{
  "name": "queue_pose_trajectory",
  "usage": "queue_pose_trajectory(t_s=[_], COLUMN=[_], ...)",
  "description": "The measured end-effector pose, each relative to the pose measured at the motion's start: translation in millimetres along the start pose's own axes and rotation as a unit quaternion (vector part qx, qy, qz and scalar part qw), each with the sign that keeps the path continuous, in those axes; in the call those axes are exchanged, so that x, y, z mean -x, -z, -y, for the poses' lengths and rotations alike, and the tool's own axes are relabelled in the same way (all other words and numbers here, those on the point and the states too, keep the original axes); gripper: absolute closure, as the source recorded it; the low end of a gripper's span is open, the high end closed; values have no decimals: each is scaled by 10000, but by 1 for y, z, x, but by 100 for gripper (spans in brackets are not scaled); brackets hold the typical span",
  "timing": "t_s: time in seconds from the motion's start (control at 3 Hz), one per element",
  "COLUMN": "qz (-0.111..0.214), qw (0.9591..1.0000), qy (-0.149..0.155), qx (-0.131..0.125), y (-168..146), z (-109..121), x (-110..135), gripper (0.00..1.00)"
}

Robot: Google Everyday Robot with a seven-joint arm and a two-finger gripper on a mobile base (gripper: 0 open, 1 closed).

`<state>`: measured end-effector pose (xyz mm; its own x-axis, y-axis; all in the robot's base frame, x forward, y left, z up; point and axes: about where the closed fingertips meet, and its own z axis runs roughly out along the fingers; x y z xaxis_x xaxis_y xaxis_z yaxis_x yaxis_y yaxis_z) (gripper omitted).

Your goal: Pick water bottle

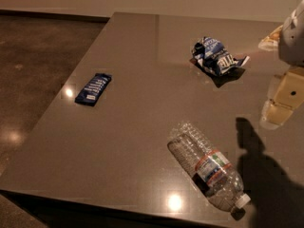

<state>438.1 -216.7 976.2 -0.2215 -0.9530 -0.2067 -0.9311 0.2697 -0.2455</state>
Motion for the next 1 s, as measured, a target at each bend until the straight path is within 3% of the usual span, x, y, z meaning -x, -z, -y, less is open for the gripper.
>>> queue_pose_trajectory(t_s=[0.33, 1.0], qz=[0, 3], qw=[10000, 9984], qy=[0, -556], qx=[-1, 59], y=[0, -5], z=[0, -13], x=[0, -5], gripper=[0, 0])
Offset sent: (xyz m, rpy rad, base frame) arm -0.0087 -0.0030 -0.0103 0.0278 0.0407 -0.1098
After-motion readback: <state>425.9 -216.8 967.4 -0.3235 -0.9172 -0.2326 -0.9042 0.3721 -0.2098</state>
